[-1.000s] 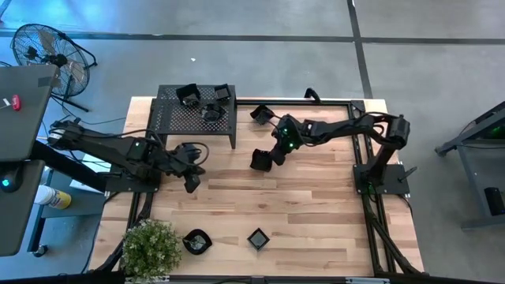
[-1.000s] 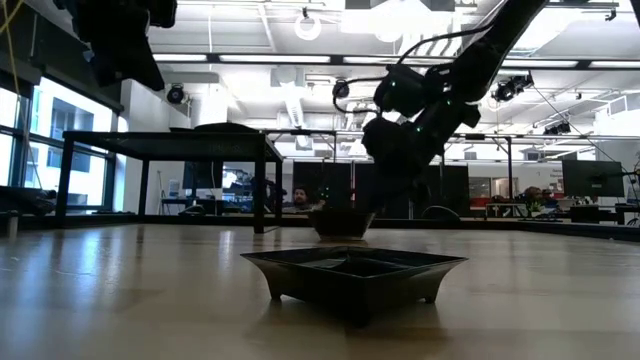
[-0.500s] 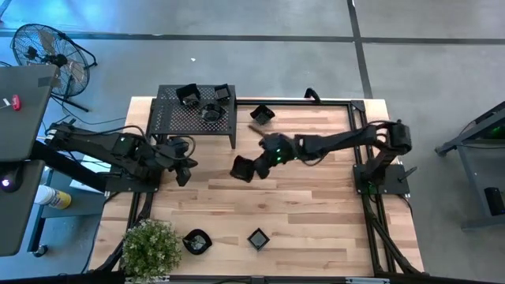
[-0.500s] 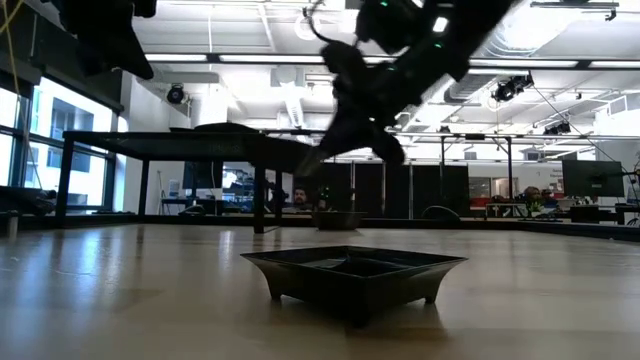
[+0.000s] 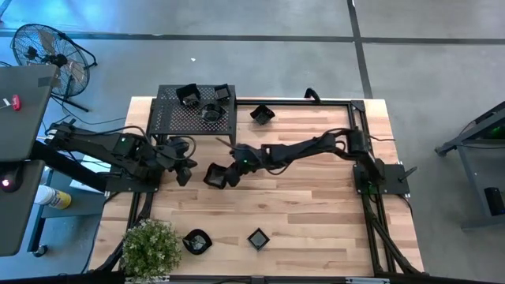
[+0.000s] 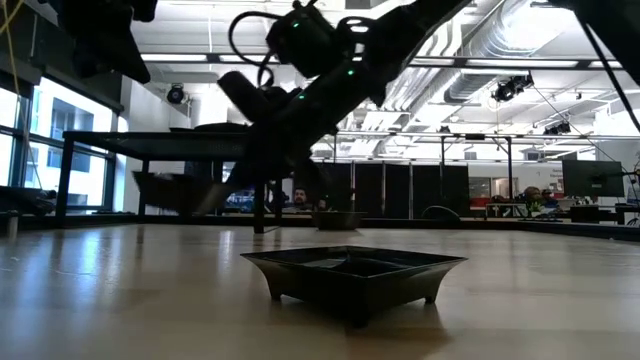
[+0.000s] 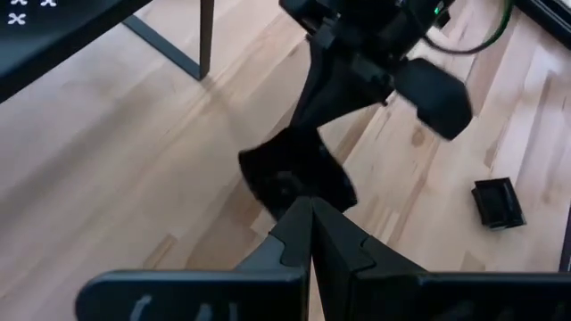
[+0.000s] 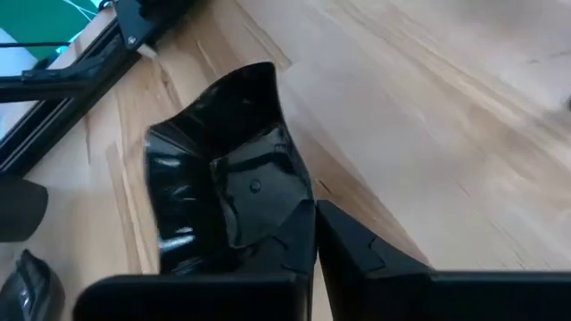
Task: Pick & Place Mini shaped plates
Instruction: Stack the square plate on top of the other square plates on the shelf
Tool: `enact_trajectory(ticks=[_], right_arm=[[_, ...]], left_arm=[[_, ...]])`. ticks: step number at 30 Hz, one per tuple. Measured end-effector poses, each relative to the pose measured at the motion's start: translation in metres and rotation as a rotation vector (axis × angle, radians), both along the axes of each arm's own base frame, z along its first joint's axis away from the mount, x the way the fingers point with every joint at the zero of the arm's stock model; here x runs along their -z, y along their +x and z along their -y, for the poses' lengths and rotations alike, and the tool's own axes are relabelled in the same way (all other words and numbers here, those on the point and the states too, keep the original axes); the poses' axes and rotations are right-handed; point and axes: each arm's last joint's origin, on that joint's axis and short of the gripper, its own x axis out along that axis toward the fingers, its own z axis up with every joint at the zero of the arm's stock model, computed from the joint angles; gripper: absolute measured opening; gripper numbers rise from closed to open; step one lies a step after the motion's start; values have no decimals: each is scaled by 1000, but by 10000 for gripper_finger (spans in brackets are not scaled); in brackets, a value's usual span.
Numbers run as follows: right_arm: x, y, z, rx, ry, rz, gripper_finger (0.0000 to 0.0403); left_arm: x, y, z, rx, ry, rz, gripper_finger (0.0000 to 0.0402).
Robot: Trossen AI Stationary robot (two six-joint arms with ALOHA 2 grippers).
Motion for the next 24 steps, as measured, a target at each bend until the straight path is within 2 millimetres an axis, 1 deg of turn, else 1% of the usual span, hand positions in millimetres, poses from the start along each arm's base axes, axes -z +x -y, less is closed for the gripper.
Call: enact_trajectory(ticks=[4,8,10,13,16,19,21,22,24], right_arm=[[0,5,2,-2,-7,8,29],[-4,1,8,-20,-9,-18,58],[-14,-3,13,-38,-35,-24,70],[-34,-15,22,-58,-81,-68,78],[-51,-29,28,-106,-145,-121,67],[-64,-39,30,-146,-199,-103,35],[-62,-48,28,-166,-202,-89,11],[-58,-52,27,-177,-196,-76,6],[-49,-63,26,-189,-173,-65,10]], left_arm=[[0,0,0,-29,-9,7,0],[0,0,-1,-75,-37,20,0],[0,0,-1,-103,-55,27,0],[0,0,-1,-167,-110,39,0],[3,2,-1,-253,-175,28,0],[11,6,0,-361,-235,-25,0],[18,11,1,-419,-252,-70,0],[23,15,2,-443,-261,-82,0],[34,23,4,-485,-287,-91,0]])
